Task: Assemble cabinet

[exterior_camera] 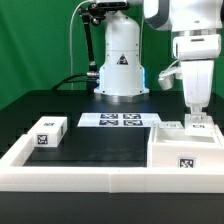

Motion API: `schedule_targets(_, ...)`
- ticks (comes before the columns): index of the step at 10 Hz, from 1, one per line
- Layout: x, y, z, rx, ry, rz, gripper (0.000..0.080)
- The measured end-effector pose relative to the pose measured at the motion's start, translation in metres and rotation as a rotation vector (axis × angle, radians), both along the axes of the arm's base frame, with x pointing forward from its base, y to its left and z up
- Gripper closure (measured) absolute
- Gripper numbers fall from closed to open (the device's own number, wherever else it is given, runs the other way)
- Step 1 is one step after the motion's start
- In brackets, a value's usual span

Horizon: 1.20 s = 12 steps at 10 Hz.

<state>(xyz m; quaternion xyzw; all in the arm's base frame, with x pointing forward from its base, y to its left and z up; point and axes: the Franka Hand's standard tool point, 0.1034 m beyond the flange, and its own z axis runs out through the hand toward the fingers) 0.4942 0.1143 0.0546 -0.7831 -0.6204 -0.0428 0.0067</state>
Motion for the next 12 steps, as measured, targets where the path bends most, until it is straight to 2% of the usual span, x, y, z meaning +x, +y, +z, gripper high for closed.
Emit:
schedule_targets(6, 0.001, 0.000, 0.000, 0.000, -0.001, -0.001, 0.0729)
schedule_targets(7, 0.013, -0.004, 0.001, 0.000, -0.006, 0.002, 0.0729)
schedule_targets(10, 0.034, -0.009, 0.002, 0.003, -0.015, 0.003, 0.0729)
schedule_targets(12, 0.033, -0.009, 0.002, 0.002, -0.013, 0.010, 0.0729)
